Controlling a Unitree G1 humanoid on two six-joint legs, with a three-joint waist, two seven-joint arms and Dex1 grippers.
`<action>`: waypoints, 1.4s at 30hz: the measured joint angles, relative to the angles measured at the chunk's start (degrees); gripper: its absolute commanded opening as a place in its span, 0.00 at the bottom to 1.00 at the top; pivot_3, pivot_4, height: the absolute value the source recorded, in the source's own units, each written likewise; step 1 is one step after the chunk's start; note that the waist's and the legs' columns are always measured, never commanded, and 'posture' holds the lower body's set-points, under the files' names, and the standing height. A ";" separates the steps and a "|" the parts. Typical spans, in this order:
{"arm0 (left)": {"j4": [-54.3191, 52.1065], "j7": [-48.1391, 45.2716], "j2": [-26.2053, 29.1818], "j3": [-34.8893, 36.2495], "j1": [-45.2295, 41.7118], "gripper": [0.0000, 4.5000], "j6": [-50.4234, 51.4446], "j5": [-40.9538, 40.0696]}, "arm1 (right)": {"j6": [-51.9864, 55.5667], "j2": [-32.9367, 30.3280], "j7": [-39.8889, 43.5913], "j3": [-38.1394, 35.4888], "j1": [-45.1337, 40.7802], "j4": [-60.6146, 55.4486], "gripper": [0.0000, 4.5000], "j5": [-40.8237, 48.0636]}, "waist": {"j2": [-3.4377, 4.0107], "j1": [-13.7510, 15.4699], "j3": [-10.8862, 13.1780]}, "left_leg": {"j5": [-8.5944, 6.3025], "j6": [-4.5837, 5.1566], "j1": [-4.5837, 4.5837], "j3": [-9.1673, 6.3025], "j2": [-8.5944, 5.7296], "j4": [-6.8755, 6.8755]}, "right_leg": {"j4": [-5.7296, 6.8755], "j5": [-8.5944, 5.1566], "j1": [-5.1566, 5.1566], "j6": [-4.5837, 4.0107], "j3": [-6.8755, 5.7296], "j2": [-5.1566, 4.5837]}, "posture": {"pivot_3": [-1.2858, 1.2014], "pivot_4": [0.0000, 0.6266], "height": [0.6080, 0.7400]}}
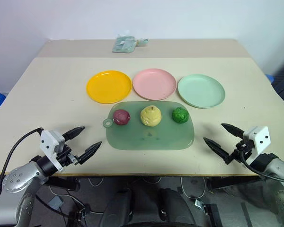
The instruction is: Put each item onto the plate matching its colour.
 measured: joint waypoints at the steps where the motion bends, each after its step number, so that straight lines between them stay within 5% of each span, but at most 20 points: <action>1: 0.22 -0.12 0.00 -0.03 -0.08 1.00 -0.16 0.02 | -0.12 -0.05 0.31 -0.12 0.04 0.08 1.00 0.00 | 0.00 -0.03 0.00 | 0.00 0.00 0.00 0.00 0.00 -0.01 | 0.00 0.00 -0.01 0.00 0.00 0.00 | 0.52 0.24 1.00; 22: 5.11 2.05 -1.41 -0.59 -4.32 1.00 -2.15 0.46 | -1.57 -0.57 2.55 1.69 -3.80 1.67 1.00 -0.09 | 0.01 0.06 0.00 | 0.00 0.00 -0.01 0.00 0.01 -0.01 | -0.01 0.00 -0.02 0.00 -0.01 0.00 | 0.52 0.24 1.00; 42: 16.64 9.53 -4.43 -16.16 -34.21 1.00 14.61 6.13 | -0.61 -1.58 13.54 16.79 -22.29 1.11 1.00 3.02 | -0.04 0.03 0.01 | 0.00 0.01 -0.02 0.00 -0.03 0.06 | 0.09 0.16 -0.06 0.25 -0.05 0.03 | 0.52 0.24 1.00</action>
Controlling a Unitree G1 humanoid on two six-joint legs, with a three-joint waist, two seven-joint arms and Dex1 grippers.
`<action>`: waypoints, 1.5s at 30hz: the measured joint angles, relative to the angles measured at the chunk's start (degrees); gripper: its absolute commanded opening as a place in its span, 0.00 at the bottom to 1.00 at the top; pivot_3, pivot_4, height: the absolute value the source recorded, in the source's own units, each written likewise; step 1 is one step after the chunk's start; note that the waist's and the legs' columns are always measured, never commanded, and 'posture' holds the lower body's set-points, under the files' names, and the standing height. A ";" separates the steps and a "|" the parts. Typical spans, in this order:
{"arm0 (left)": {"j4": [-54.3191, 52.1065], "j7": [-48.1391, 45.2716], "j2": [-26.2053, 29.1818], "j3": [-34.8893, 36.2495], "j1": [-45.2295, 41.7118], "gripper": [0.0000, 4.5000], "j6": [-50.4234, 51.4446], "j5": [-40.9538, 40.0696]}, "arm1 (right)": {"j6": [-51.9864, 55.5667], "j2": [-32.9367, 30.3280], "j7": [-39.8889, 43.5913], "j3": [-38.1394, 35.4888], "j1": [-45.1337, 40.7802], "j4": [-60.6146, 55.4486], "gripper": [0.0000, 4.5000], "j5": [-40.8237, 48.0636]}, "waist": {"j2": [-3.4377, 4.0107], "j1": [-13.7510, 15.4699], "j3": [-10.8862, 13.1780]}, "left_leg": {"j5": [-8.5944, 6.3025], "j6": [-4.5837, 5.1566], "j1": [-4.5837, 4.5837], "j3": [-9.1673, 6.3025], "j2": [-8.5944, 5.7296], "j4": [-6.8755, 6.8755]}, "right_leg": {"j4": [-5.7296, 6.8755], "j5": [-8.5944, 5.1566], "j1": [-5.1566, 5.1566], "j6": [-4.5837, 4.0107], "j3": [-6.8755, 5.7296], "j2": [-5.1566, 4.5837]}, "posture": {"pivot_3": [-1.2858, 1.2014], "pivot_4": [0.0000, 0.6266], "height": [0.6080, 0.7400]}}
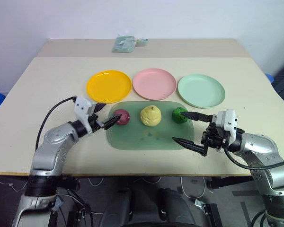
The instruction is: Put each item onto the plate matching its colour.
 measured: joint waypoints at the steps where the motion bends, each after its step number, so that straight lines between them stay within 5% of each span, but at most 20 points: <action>1: 0.00 0.01 -0.15 -0.47 -0.61 1.00 0.87 -0.02 | 0.22 0.00 -0.17 0.14 -0.23 -0.02 1.00 -0.02 | 0.00 -0.02 0.00 | 0.00 0.00 0.00 0.00 0.00 -0.03 | 0.00 0.00 -0.01 0.01 0.00 0.00 | 0.52 0.24 1.00; 6: -0.03 -0.58 0.96 -3.55 -1.22 1.00 6.74 0.17 | 1.36 -0.05 -1.20 0.31 0.11 -0.20 1.00 -0.04 | 0.00 -0.11 0.00 | -0.01 0.00 0.00 0.00 0.00 -0.09 | 0.19 0.01 -0.13 0.03 0.01 0.00 | 0.52 0.24 1.00; 9: -0.35 -0.49 1.06 -4.27 -1.23 0.82 9.77 0.33 | 1.74 -0.07 -1.83 0.29 0.43 -1.38 1.00 0.01 | 0.00 -0.05 0.00 | -0.01 0.00 0.00 0.00 0.00 -0.04 | 0.20 0.01 -0.11 0.01 0.02 0.00 | 0.52 0.24 1.00; 12: -1.87 -0.52 1.88 -4.64 -1.28 0.52 12.18 0.54 | 2.08 -0.11 -2.62 0.13 0.75 -2.00 1.00 0.06 | 0.00 0.02 0.00 | -0.01 0.00 0.00 0.00 0.00 -0.02 | 0.18 0.00 -0.09 0.00 0.02 -0.01 | 0.52 0.24 1.00; 14: -2.18 -0.08 2.07 -5.37 -1.82 0.47 12.52 1.37 | 2.08 -0.18 -3.05 -0.18 1.11 -2.28 1.00 0.08 | 0.00 0.05 0.00 | -0.01 0.00 0.00 0.00 0.00 -0.02 | 0.18 0.00 -0.09 0.00 0.02 -0.01 | 0.52 0.24 1.00; 23: 6.31 12.47 -6.71 -5.23 -17.13 0.47 9.33 7.85 | 1.67 -0.12 -6.04 -0.63 1.18 -2.74 1.00 -0.98 | -0.04 0.86 0.02 | 0.00 0.00 -0.02 0.00 -0.04 0.08 | 0.19 0.06 -0.08 0.10 0.00 0.00 | 0.52 0.24 1.00; 34: 57.54 18.77 -19.34 -2.66 -47.05 0.47 -9.65 14.13 | -5.60 1.48 -11.83 -0.53 -7.28 7.10 1.00 -9.16 | -0.13 1.52 0.07 | 0.02 0.01 -0.06 0.01 -0.21 0.15 | 0.21 0.16 -0.06 0.28 -0.12 0.00 | 0.52 0.24 1.00; 39: 72.67 18.68 -24.32 -1.49 -54.43 0.99 -18.79 15.69 | -7.70 2.21 -12.52 -0.47 -8.80 9.04 1.00 -10.13 | -0.14 1.09 0.08 | -0.04 0.12 -0.09 0.11 -0.21 0.10 | 0.13 0.18 -0.10 0.33 -0.07 0.00 | 0.52 0.24 1.00; 45: 76.30 17.64 -24.90 -0.55 -55.15 0.99 -22.23 16.42 | -8.06 2.45 -13.60 -0.43 -8.79 9.20 1.00 -11.21 | -0.15 0.80 0.08 | -0.03 0.09 -0.08 0.10 -0.21 0.21 | 0.37 0.18 -0.14 0.33 -0.05 0.00 | 0.52 0.24 1.00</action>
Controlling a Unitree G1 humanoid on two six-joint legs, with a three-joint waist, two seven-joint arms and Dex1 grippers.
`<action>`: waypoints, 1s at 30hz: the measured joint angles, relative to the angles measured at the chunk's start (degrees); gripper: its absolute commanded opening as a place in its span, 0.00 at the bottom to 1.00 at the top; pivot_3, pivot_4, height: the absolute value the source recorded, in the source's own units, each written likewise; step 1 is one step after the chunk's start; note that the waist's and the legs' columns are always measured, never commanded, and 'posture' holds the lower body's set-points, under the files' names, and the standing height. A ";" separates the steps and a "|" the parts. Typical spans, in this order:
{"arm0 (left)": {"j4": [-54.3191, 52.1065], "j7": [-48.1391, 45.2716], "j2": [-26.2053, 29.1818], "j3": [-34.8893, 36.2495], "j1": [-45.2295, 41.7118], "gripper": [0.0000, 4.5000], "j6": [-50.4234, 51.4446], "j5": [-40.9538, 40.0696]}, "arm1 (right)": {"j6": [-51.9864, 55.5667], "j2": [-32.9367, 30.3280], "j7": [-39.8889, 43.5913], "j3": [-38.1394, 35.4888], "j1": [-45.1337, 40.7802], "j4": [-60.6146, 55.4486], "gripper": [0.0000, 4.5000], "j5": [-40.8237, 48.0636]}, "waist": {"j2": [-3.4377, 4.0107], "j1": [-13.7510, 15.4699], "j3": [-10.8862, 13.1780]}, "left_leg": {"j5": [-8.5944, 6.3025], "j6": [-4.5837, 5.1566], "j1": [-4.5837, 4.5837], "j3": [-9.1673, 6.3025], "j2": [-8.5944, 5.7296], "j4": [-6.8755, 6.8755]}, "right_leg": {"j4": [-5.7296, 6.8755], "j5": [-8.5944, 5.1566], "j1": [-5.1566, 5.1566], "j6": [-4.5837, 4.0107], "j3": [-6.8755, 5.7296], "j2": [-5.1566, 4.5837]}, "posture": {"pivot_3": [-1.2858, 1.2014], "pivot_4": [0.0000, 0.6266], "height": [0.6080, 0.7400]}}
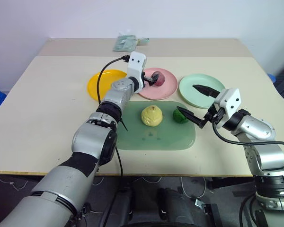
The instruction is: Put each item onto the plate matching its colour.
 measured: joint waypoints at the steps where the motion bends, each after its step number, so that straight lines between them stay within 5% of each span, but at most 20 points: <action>1: -0.39 -1.86 0.18 0.31 0.10 0.99 -0.02 -0.11 | 0.06 0.09 -0.20 0.04 0.01 -0.14 1.00 0.00 | 0.00 0.00 0.00 | 0.00 0.00 0.00 0.00 0.00 0.03 | 0.04 0.00 0.00 0.00 0.00 0.00 | 0.52 0.24 1.00; 4: -4.85 -7.81 1.31 0.77 1.68 0.99 0.92 -0.68 | 0.42 0.12 -0.61 0.13 0.30 -0.94 1.00 0.05 | 0.01 -0.10 -0.01 | 0.00 0.00 0.00 0.00 0.00 0.03 | 0.05 0.00 0.00 0.00 0.00 0.00 | 0.52 0.24 1.00; 11: -51.61 -25.54 12.18 -3.88 26.48 0.99 26.01 -9.50 | 4.87 -0.95 -0.63 -1.61 7.08 -6.58 1.00 2.26 | 0.06 -1.40 -0.01 | 0.01 -0.04 0.00 -0.02 0.03 -0.10 | 0.18 -0.02 -0.15 -0.05 0.28 -0.02 | 0.52 0.24 1.00; 16: -73.93 -29.59 19.76 -5.71 32.16 0.99 41.35 -16.86 | 7.20 -1.42 -1.43 -3.56 10.38 -10.92 1.00 3.38 | 0.08 -0.71 -0.04 | 0.01 -0.06 0.09 -0.09 0.03 0.05 | 0.18 -0.03 0.05 -0.06 0.21 -0.05 | 0.52 0.24 1.00; 23: -77.42 -30.29 20.59 -9.84 33.74 0.99 44.58 -18.42 | 8.95 -1.42 -2.94 -4.11 11.47 -12.70 1.00 4.04 | 0.09 -0.87 -0.04 | 0.02 -0.06 0.09 -0.09 0.03 0.06 | 0.18 -0.04 0.04 -0.08 0.18 -0.03 | 0.52 0.24 1.00; 30: -73.87 -31.08 22.60 -19.66 35.54 0.99 33.06 -8.04 | 8.95 -1.59 -3.49 -5.08 13.03 -13.44 1.00 4.04 | 0.09 -0.73 -0.04 | 0.02 -0.06 0.08 -0.08 0.03 0.06 | 0.16 -0.06 0.05 -0.10 0.19 -0.04 | 0.52 0.24 1.00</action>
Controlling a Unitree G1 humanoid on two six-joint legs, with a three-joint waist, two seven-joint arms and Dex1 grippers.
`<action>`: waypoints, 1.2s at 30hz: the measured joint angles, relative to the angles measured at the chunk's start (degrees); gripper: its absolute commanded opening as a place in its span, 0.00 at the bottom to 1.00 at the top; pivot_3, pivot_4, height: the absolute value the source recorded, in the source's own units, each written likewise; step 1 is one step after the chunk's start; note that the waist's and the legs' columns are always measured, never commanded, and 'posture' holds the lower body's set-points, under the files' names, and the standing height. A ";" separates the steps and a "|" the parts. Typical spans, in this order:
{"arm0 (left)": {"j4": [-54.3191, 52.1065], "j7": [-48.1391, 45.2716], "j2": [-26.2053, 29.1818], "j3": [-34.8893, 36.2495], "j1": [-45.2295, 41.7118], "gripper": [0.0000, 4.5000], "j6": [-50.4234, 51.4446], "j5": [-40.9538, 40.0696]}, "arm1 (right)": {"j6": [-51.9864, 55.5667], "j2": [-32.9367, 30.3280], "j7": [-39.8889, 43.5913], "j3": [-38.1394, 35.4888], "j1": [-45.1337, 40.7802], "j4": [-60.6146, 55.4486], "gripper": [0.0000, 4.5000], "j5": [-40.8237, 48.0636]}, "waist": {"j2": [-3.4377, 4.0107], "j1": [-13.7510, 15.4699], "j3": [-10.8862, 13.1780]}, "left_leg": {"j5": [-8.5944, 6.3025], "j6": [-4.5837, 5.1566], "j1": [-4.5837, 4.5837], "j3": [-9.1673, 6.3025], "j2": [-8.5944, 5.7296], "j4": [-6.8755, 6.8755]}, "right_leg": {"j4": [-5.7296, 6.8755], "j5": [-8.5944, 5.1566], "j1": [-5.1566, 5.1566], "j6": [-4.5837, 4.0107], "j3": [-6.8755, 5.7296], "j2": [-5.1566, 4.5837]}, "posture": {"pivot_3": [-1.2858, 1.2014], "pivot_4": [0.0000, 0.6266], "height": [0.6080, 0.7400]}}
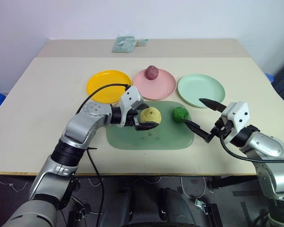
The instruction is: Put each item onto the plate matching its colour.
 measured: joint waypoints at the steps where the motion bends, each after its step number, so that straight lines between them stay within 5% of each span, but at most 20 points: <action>1: 1.19 0.32 -0.19 -0.91 -0.10 0.87 -1.40 1.58 | 0.00 0.00 -0.16 -0.18 0.42 -0.70 1.00 0.01 | 0.00 0.00 0.00 | 0.00 0.00 -0.01 0.00 0.00 0.00 | -0.02 0.00 0.00 0.00 0.00 0.00 | 0.52 0.24 1.00; 4: 3.10 1.61 -2.09 -1.24 -0.56 0.61 -2.98 2.94 | 0.01 0.00 -0.52 -0.83 0.90 -1.81 1.00 0.05 | 0.00 0.00 0.00 | 0.00 0.01 -0.02 0.00 0.00 0.00 | -0.03 0.01 0.00 0.02 -0.01 0.00 | 0.52 0.24 1.00; 9: 4.70 5.05 -4.84 1.44 -0.76 0.61 -1.45 2.56 | 0.80 -0.03 -1.27 -1.05 1.85 -2.78 1.00 0.08 | -0.01 -0.08 0.00 | 0.00 0.02 -0.02 -0.01 0.01 0.00 | -0.03 0.01 -0.01 0.03 -0.01 0.00 | 0.52 0.24 1.00; 21: 17.19 37.78 -7.77 27.56 -3.39 0.61 2.98 4.10 | 0.32 0.07 -1.42 -0.85 0.43 -1.26 1.00 0.03 | -0.05 0.06 0.02 | 0.00 0.01 -0.02 -0.01 -0.01 0.05 | 0.05 0.03 -0.02 0.07 -0.07 0.03 | 0.52 0.24 1.00; 32: 33.65 41.13 -9.71 29.16 -9.18 0.61 -10.10 5.35 | -3.27 0.40 0.84 1.33 -1.57 3.03 1.00 -0.50 | -0.06 1.33 0.01 | -0.01 0.01 -0.02 -0.01 -0.03 0.18 | 0.09 0.03 0.02 0.07 -0.10 0.01 | 0.52 0.24 1.00; 36: 35.40 39.52 -9.78 28.83 -9.71 0.97 -11.50 5.29 | -4.08 0.41 0.99 1.40 -0.84 3.29 1.00 -0.55 | -0.06 1.30 0.01 | -0.01 0.01 -0.02 -0.01 -0.03 0.18 | 0.10 0.03 0.02 0.07 -0.09 0.01 | 0.52 0.24 1.00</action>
